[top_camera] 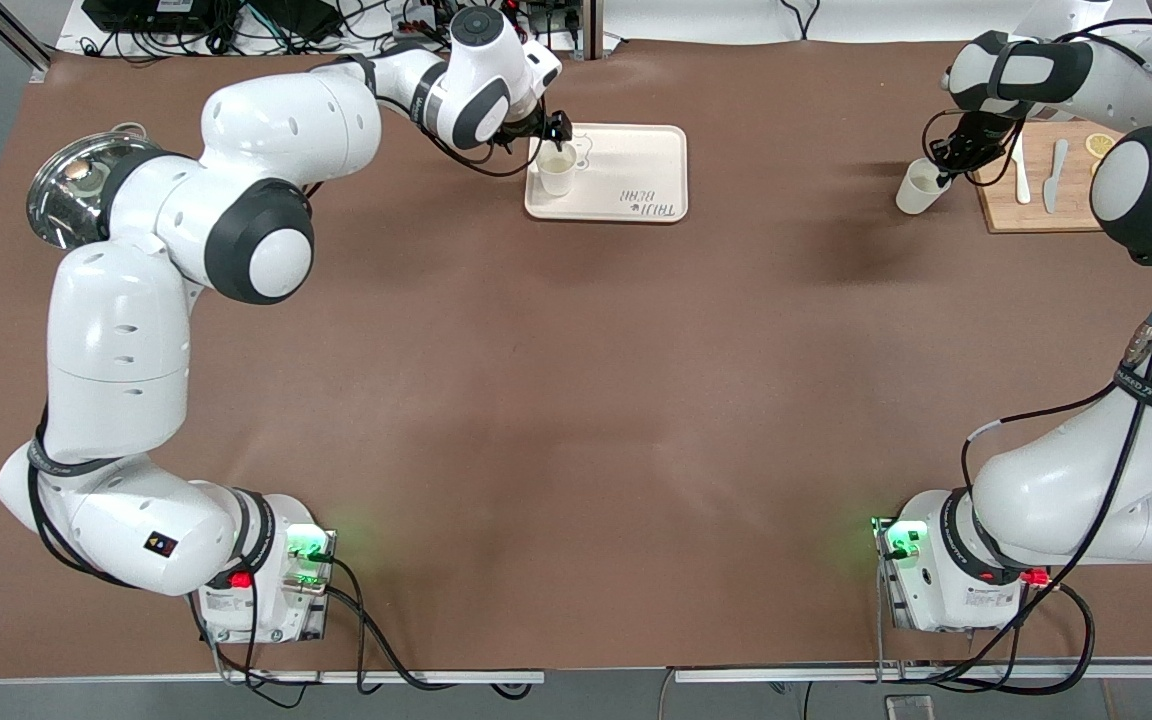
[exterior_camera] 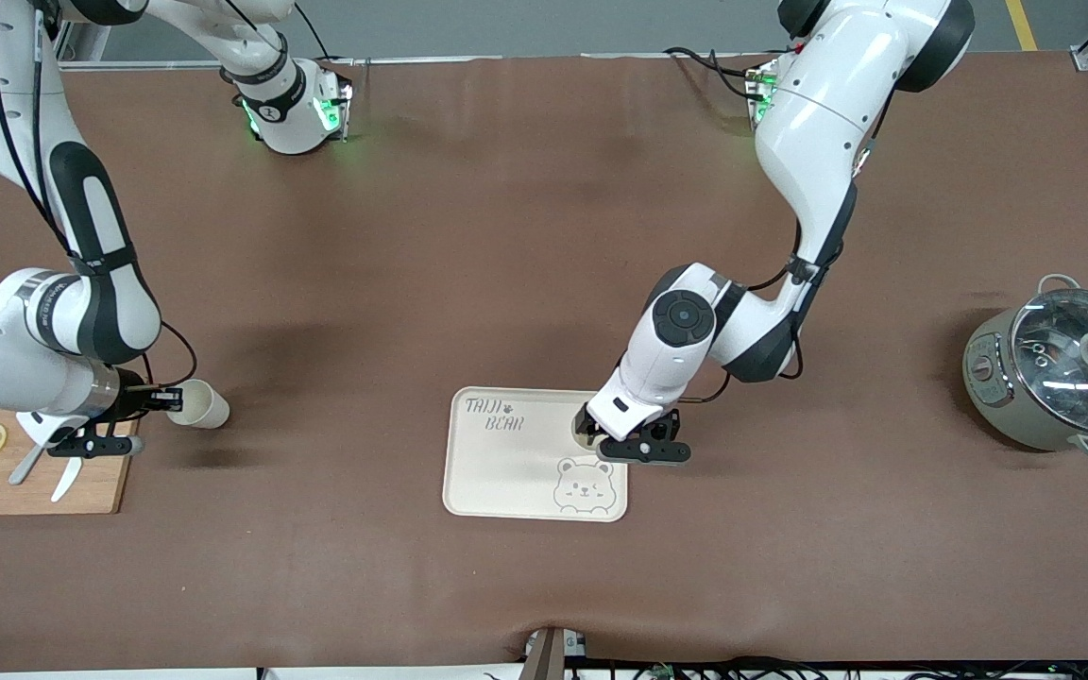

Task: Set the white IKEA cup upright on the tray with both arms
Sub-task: 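Open the left gripper and lift while the right gripper grasps the cup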

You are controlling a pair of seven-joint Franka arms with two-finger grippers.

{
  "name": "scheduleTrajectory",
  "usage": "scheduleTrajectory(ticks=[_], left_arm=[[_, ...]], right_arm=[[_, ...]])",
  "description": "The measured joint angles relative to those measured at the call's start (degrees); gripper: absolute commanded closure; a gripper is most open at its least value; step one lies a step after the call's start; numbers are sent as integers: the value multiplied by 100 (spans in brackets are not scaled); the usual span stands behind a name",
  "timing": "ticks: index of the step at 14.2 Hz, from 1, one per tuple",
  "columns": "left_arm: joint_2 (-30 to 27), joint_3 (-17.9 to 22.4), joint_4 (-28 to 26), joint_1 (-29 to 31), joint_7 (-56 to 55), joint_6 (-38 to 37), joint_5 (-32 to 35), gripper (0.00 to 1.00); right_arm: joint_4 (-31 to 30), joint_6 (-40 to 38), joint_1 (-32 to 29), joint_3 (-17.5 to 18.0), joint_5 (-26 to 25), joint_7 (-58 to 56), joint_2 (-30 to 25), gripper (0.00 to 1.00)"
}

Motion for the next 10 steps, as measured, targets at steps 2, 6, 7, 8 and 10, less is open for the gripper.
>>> scheduleTrajectory(ticks=[2,6,7,8,10], left_arm=[[-96,7,15,49,4,-219,0,0],[-561,12,55,260,305,-1171,21,0],[-719,14,61,356,475,-1439,21,0],[-881,12,66,476,692,-1695,21,0],[-1190,8,73,780,1285,-2190,21,0]], right_arm=[[68,-61,1,6,72,2,0,100],[756,-832,45,35,556,104,-11,100],[975,-1035,90,40,598,269,-18,100],[1149,-1187,160,49,610,513,-24,100],[1353,-1294,403,69,626,1137,-30,100]])
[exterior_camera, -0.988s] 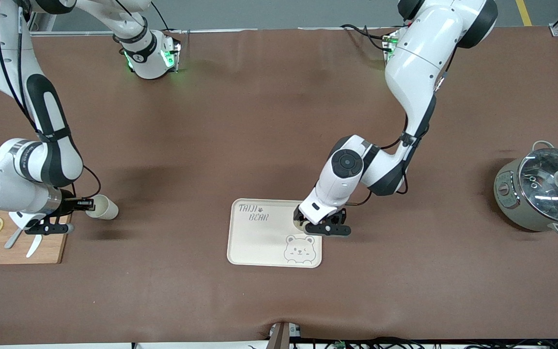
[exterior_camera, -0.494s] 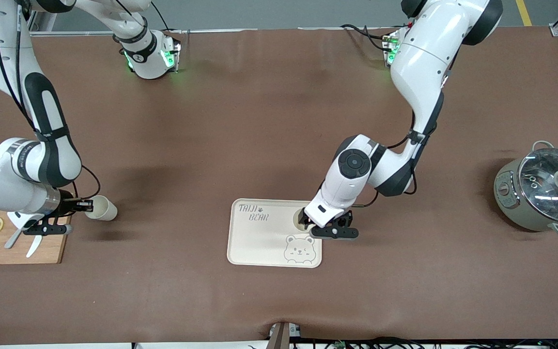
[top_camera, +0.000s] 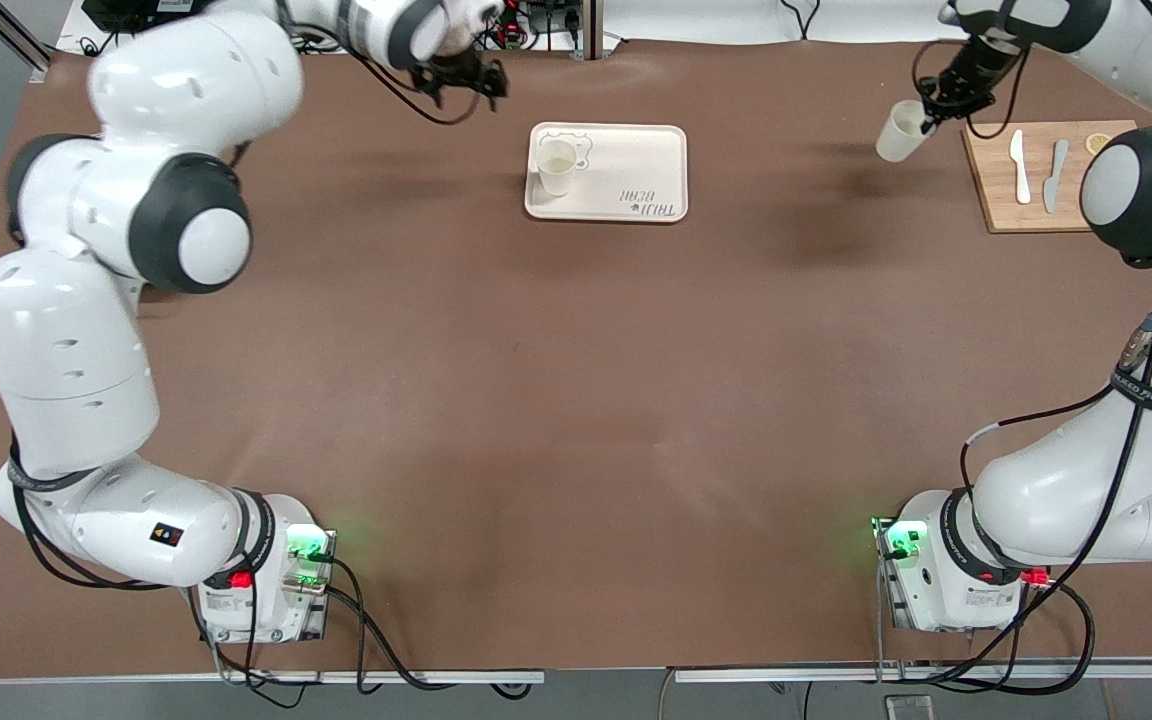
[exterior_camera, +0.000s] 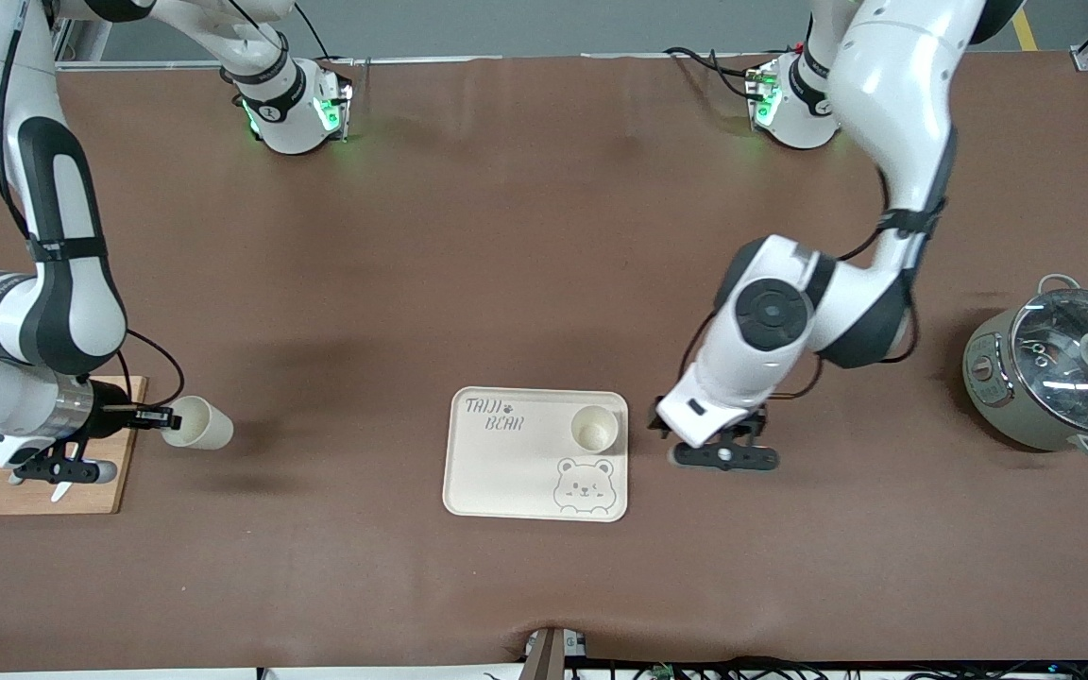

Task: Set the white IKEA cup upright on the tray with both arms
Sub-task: 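Open the left gripper and lift while the right gripper grasps the cup, then carry the cup to the tray while the left gripper withdraws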

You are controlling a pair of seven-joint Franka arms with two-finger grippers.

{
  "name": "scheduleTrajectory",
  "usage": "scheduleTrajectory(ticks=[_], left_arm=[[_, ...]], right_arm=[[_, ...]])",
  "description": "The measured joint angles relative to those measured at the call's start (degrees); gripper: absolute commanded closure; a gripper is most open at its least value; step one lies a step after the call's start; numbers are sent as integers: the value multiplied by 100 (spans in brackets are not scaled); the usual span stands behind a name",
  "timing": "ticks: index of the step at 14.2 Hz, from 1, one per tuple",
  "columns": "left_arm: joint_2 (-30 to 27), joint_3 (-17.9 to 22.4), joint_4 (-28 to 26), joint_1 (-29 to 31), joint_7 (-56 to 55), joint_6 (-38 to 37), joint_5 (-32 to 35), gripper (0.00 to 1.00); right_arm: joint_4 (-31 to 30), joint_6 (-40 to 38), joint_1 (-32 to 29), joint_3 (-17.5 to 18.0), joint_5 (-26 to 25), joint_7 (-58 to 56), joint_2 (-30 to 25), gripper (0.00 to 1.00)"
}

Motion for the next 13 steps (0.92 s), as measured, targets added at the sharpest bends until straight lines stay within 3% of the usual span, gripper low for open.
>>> scheduleTrajectory(ticks=[5,13], left_arm=[[-462,-11,-8,830,1448,-717,-4,0],[-834,-21,-271,1400,2103,-1040,-151,0]], right_arm=[[212,6,882,37,11,1845,26,100],[998,216,2003,53,52,4164,676,100]])
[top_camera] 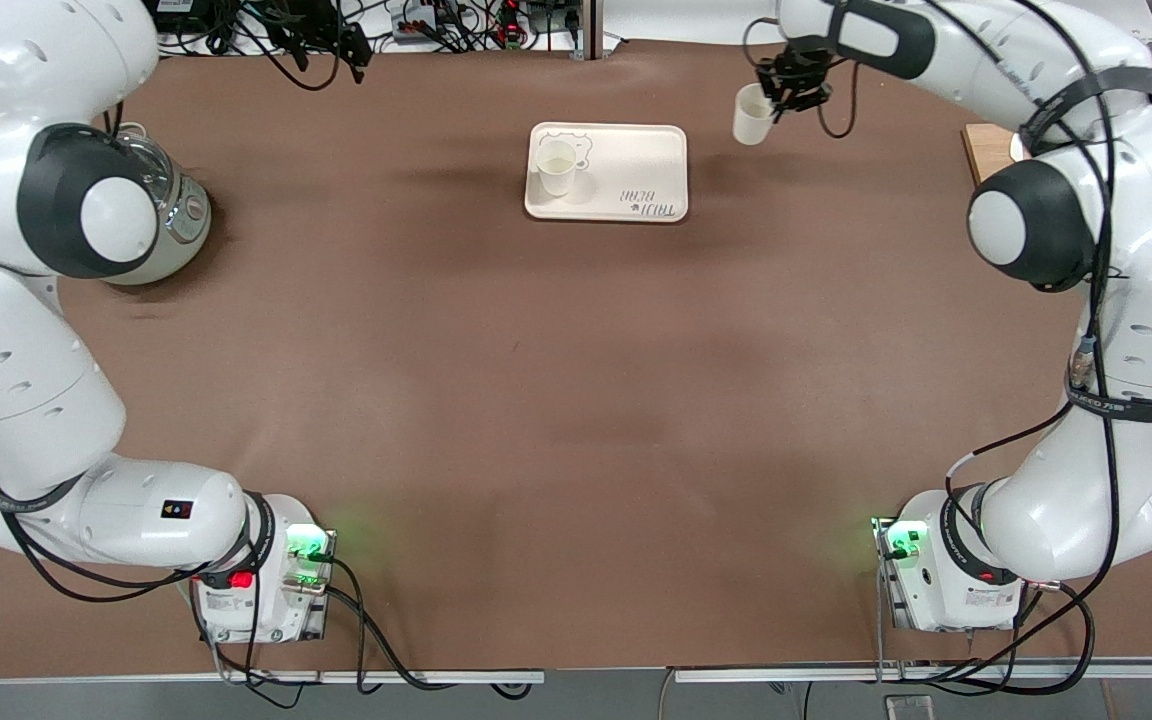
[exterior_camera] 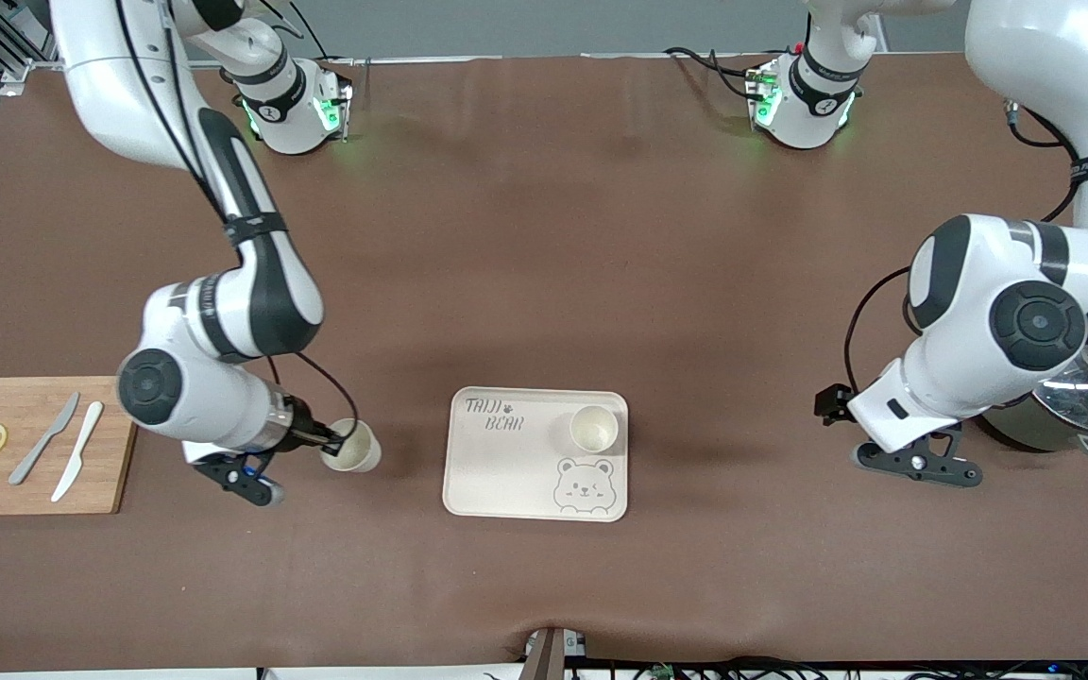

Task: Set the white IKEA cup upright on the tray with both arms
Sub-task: 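Carry the cup to the tray while the left gripper withdraws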

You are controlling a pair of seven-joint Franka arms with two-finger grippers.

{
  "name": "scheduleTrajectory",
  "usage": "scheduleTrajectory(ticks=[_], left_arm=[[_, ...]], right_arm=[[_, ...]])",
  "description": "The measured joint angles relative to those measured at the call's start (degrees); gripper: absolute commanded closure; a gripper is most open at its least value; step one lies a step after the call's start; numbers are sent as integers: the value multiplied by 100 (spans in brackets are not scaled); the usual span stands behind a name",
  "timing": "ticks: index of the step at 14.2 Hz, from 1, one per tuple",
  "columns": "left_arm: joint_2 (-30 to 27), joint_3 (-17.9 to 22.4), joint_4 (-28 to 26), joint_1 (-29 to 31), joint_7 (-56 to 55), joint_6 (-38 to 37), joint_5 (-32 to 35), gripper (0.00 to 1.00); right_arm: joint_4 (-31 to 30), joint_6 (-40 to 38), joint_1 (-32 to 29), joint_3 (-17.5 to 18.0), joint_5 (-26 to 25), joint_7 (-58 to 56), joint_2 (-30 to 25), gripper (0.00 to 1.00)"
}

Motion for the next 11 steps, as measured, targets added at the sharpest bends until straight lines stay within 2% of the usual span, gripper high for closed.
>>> scheduleTrajectory(ticks=[6,11], left_arm=[[-812,-2,-371,771,770,-231,-517,0],[-1249,-133,-416,740,218,-647,-542,0]], right_arm=[[78,640,920,12,13,1369,366,100],[106,835,1340,8,13,1697,789,100]])
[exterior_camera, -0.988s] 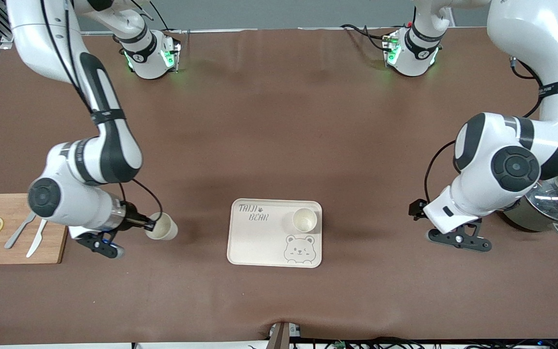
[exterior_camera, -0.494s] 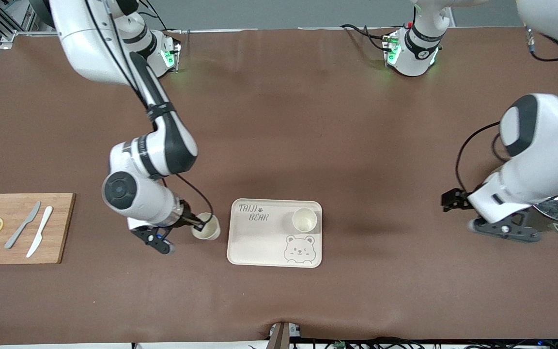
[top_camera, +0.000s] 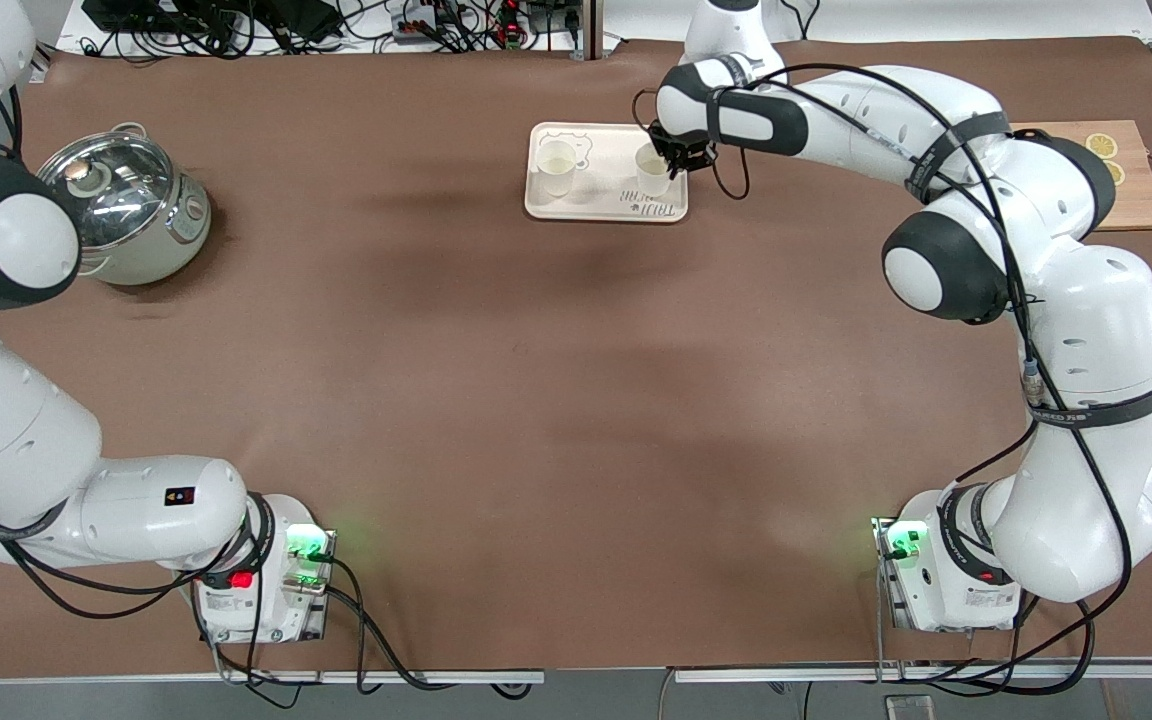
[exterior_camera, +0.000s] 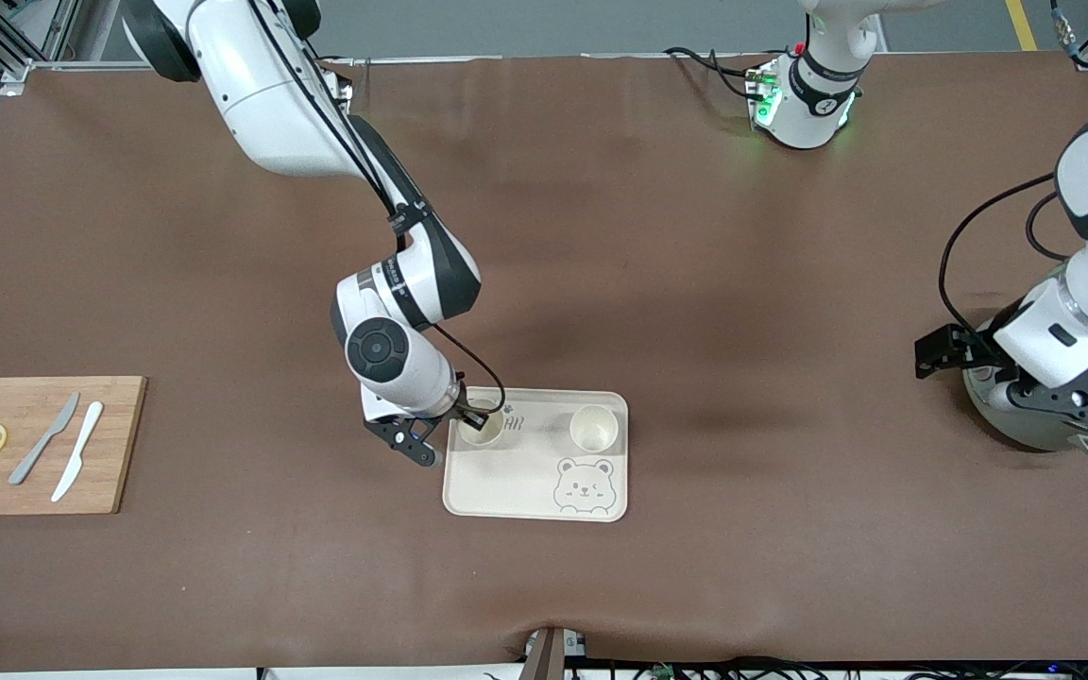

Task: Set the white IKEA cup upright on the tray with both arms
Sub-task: 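Carry the cup to the tray while the left gripper withdraws, then lower the held cup onto the tray and open the right gripper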

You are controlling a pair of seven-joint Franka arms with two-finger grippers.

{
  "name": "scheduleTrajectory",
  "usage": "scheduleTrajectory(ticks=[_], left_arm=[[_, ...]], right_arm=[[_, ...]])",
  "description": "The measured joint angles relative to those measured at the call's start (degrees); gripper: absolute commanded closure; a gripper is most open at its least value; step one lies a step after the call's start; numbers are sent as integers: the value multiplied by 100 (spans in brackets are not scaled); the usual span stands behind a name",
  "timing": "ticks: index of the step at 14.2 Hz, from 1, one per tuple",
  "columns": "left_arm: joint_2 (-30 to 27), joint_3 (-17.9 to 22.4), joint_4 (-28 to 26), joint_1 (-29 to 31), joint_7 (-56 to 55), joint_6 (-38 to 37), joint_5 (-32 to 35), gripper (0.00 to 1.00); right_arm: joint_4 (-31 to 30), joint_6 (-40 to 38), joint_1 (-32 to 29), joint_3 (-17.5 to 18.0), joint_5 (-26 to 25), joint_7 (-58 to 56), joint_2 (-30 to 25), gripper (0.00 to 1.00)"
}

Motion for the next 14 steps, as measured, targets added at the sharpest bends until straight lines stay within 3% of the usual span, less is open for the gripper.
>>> scheduleTrajectory(ticks=[3,4,5,6,10,14], left_arm=[[-304,-108,-4,-84,-478,-334,-109,0],[-397,-112,-7,-147,-597,-439,-142,0],[-485,-116,-10,-207,-706,-541,-149,0],[-564,-116,-16,-249,-777,-626,-151,0],[-860,-119,-41,-341,-951,-897,-161,0],[-1119,-120,-115,-470,-1098,-1037,-162,0]], right_arm=[[8,-17,-10,-35,0,0,5,98],[8,-26,-20,-42,0,0,9,72],[8,-34,-29,-46,0,0,17,18],[8,-38,-36,-50,0,0,25,0],[52,-72,5,-48,-3,-8,33,0],[369,-670,-21,-98,-5,-8,-7,0]])
